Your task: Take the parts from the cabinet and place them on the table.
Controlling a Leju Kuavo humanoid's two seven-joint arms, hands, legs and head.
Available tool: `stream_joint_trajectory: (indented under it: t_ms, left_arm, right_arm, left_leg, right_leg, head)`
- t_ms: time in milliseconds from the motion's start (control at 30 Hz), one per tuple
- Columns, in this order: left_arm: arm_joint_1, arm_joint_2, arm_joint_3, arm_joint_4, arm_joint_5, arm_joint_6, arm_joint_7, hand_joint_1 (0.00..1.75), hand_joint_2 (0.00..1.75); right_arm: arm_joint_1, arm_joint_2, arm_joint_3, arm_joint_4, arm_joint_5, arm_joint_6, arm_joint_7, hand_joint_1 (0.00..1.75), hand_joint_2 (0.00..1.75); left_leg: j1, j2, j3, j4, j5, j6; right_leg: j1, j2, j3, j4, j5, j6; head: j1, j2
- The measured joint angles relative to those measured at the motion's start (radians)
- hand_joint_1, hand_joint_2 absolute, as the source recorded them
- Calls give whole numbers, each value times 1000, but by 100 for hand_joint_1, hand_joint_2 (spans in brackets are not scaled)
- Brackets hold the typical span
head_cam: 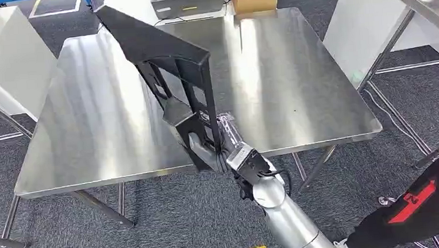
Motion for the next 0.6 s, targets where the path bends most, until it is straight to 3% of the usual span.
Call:
stream_joint_trajectory:
  t_ms: [33,67,167,200,233,267,333,367,400,433,500,533,567,600]
  left_arm:
    - [-1,1,-2,-1,0,0,0,0,175]
    - [-3,0,-3,-1,0,0,0,0,175]
    - [-3,-1,-7,0,-2,0,0,0,175]
    - [0,-1,-8,0,-1,0,2,0,175]
    - [1,-1,-8,0,-1,0,2,0,175]
    - [1,-1,-8,0,0,0,3,0,175]
    - [0,0,-8,0,0,0,3,0,175]
    - [0,0,-8,0,0,0,3,0,175]
    - [0,1,-8,0,0,0,3,0,175]
    - [-3,0,-9,0,0,0,3,0,175]
    - [-2,-1,-9,0,0,0,3,0,175]
    - [-1,-3,-9,0,0,0,3,0,175]
    - [1,-5,-9,0,0,0,2,0,175]
    - [0,-5,-9,0,0,0,2,0,175]
  right_arm:
    - [0,2,0,-3,1,0,0,175,175]
    - [-1,2,0,-3,2,0,0,175,175]
    - [-1,3,0,-3,3,0,0,175,175]
    - [2,3,0,-3,4,0,1,175,175]
    - [2,3,0,-3,6,0,1,175,175]
    - [2,3,0,-3,7,0,2,175,175]
    - [1,4,1,-3,11,0,3,175,175]
    - [0,6,1,-3,11,0,3,175,175]
    - [-2,6,1,-3,11,0,3,175,175]
    - [-4,6,1,-3,12,0,4,175,175]
    - [-5,6,1,-3,12,0,5,175,175]
    - [-7,8,2,-3,13,0,5,175,175]
    - [-7,10,2,-3,13,0,5,175,175]
    - [-11,10,2,-4,13,0,5,175,175]
  left_leg:
    - [3,1,1,3,-7,-7]
    - [5,3,-12,35,-22,-11]
    - [7,3,-126,234,-98,-18]
    - [7,3,-188,320,-116,-20]
    - [7,3,-212,333,-100,-19]
    - [7,3,-211,298,-56,-15]
    - [6,3,-152,134,64,-3]
    - [5,4,-124,57,103,5]
    - [-3,4,-111,43,83,8]
    - [-5,5,-97,30,73,10]
    - [-10,3,-101,30,71,16]
    - [-8,3,-91,19,74,21]
    - [-1,3,-77,7,77,27]
    - [0,4,-70,2,74,36]
  right_leg:
    - [-10,1,8,-5,0,-7]
    - [-10,2,16,-6,-7,-16]
    - [-6,1,28,-6,-19,-33]
    - [-2,1,34,-5,-25,-39]
    - [-1,3,40,-5,-30,-40]
    - [0,5,49,-5,-36,-38]
    - [1,7,72,-6,-51,-34]
    - [2,8,80,-7,-57,-31]
    - [13,8,81,-6,-63,-23]
    - [10,9,79,-6,-66,-18]
    - [9,5,81,-15,-68,-9]
    - [15,5,87,-19,-71,-2]
    - [12,2,80,0,-79,1]
    - [13,1,56,48,-98,-3]
  head:
    - [1,0]
    - [-2,0]
    - [-3,0]
    - [-3,0]
    - [-3,0]
    - [-3,0]
    - [-3,0]
    - [-3,0]
    - [-1,0]
    - [-3,0]
    - [-2,0]
    - [-1,0]
    - [-1,0]
    - [-1,0]
